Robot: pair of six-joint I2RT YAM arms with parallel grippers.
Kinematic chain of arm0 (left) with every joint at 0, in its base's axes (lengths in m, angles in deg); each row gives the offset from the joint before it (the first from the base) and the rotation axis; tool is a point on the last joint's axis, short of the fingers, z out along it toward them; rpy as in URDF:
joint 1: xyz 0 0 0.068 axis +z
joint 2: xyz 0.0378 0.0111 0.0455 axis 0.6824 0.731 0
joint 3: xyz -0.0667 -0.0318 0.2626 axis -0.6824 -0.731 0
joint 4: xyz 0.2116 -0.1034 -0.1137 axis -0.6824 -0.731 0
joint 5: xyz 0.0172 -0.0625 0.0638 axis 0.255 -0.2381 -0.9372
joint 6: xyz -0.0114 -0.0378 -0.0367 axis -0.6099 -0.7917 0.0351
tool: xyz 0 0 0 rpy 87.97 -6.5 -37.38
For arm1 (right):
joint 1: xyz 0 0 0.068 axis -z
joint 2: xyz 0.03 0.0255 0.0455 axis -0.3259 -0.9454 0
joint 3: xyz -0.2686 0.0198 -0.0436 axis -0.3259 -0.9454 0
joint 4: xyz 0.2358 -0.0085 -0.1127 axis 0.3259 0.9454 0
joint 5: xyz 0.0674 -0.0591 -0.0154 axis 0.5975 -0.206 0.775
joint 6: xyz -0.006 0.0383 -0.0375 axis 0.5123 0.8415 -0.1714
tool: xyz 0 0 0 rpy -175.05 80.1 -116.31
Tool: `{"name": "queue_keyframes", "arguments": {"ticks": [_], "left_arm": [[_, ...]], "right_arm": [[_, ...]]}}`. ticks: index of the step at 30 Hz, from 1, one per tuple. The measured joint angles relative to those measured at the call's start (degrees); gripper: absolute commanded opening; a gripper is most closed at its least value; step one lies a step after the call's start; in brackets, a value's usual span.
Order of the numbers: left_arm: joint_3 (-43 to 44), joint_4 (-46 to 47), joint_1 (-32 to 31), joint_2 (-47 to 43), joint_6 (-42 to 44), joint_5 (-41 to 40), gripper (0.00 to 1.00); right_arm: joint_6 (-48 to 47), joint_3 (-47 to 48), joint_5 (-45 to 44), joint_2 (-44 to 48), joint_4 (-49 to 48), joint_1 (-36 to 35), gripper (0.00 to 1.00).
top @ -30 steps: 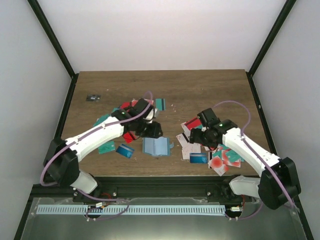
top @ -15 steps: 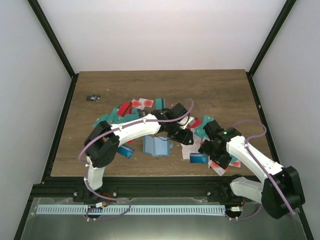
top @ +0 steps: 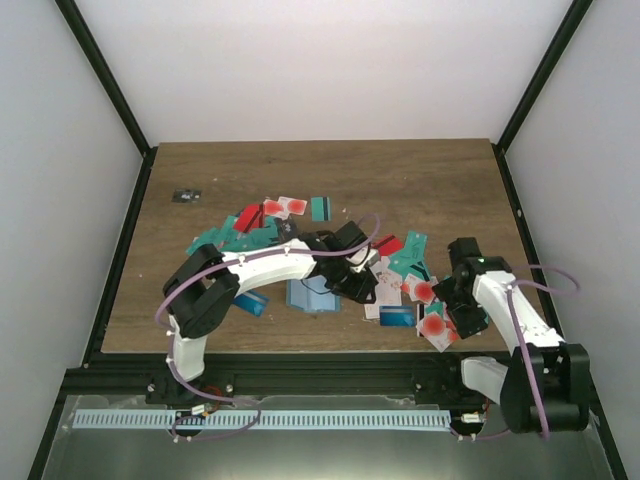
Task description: Put the credit cards into the card holder
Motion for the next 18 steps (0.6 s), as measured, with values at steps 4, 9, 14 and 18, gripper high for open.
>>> {"name": "queue_keyframes", "arguments": {"ticks": [4,9,14,18], "left_arm": [[-2.95,0.9,0.0,-2.21,-0.85,-0.37,0.52],[-4.98,1.97,0.0,-5.03,-1.64,-1.44,0.53],[-6.78,3.13,0.0,-7.3,-2.4,-2.34,0.52],[-7.37,3.8,0.0,-7.45,-2.8,-2.78,0.52]], "right_arm": [[-0.15,-1.75,3.45,-0.9,-4.44,7.1,0.79],[0.98,-6.25,9.92,-3.74,-7.89,8.2,0.72],[1.7,-7.06,13.49,-3.98,-7.87,6.86,0.67],[5.11,-7.08,17.33,-4.81,-8.11,-0.46,0.65]]}}
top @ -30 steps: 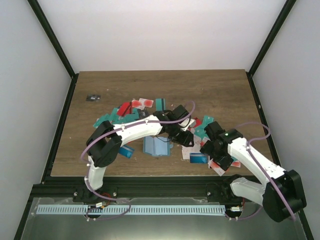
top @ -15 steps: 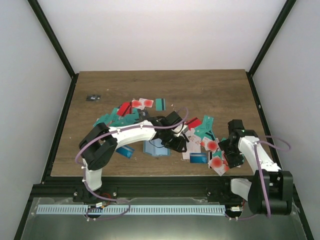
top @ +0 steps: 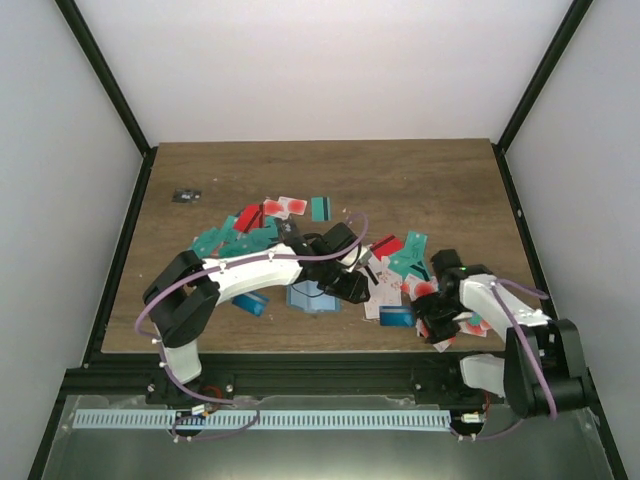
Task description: Put the credit cards into the card holder
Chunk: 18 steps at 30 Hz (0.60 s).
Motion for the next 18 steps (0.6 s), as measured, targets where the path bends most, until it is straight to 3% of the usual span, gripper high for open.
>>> {"name": "queue_keyframes", "arguments": {"ticks": [3,10,13,18], "left_arm": [[-0.28,0.07,0.0,0.0,-0.07,-0.31,0.52],[-1.73,0.42,0.0,-0.79,-0.24,-0.9,0.52],[-2.4,0.44,0.0,-1.84,-0.44,-0.96,0.52],[-2.78,0.55,0.0,-2.97,-0.52,-0.98,0.52]], "right_arm": [[3.04,-0.28,5.14,-2.64,-1.73,-7.61,0.63],[6.14,1.49,15.34,-8.52,-6.23,-15.28,0.61],[4.55,4.11,14.47,-10.78,-5.86,-17.27,0.62],[0.44,8.46,5.31,-8.46,-5.7,-17.44,0.63]]}}
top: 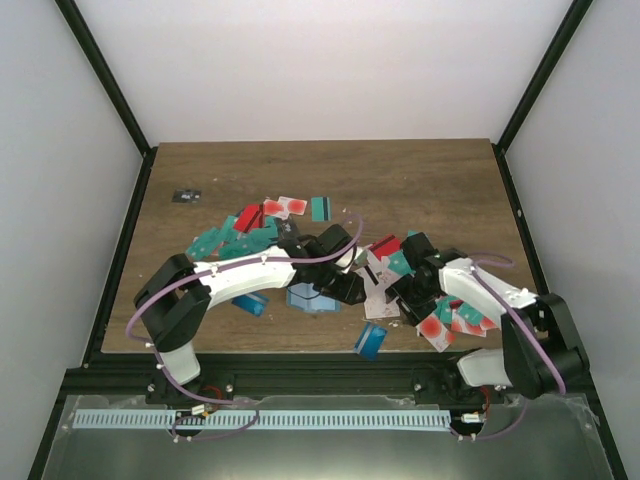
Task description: Put the credit cards into the card holder
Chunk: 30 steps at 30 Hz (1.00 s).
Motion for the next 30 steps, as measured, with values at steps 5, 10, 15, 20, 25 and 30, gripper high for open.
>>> {"name": "queue_keyframes", "arguments": {"ticks": [5,10,15,20,25,30], "left_arm": [[-0.02,0.0,-0.07,0.02,0.37,0.79,0.51],[-0.04,0.13,-0.63,0.22,0.81,2.14,0.42],[-0.04,0.57,-1.77,1.99,0.81,3.63,0.38],[-0.83,1.4,-2.82,4.96,0.42,4.87,0.33],[-2.21,1.68,-3.13,6.62,-0.11,6.49,0.29],[-2.23,2.4,-3.28,8.04,-0.76,7.82,0.27]], "right_arm": [[-4.2,1.16,-4.13,3.39,0.96,0.22,0.64],[-10.99,-2.43,-1.53,7.26,-1.11,0.22,0.64],[-14.4,-10.08,5.33,13.86,-3.96,-0.26,0.65],[-14.62,-15.43,10.97,18.73,-6.97,-2.14,0.65],[-13.46,-18.99,14.93,22.43,-11.3,-3.5,0.65],[-12.44,-20.7,17.59,23.26,-14.19,-4.66,0.65]]}}
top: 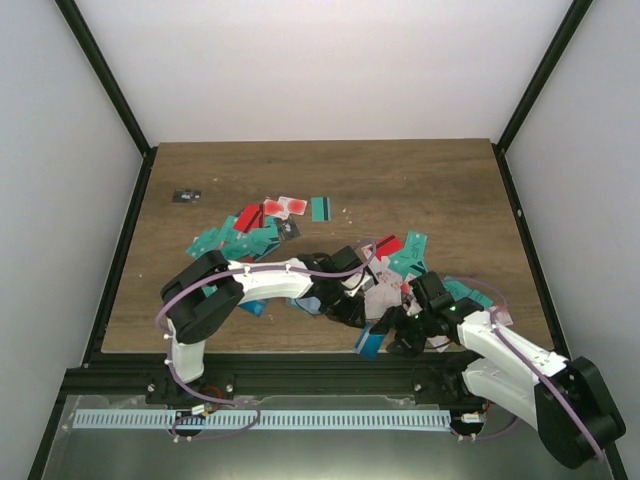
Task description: Put the credit cards into the card holder
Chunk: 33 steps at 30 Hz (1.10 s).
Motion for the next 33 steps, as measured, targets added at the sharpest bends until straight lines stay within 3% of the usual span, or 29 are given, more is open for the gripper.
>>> {"name": "queue_keyframes", "arguments": {"ticks": [21,33], "left_arm": [[-0.76,1.97,-0.66,1.55,-1.99,3.15,0.25],[-0.76,2.6,-0.66,3.41,-1.88,6.34,0.24]], "right_arm": [[4.63,-2.43,0.39,3.1,-0.02,-9.64,0.6],[10.69,-8.04,-1.33,2.56,-12.59,-10.14,0.49]]}}
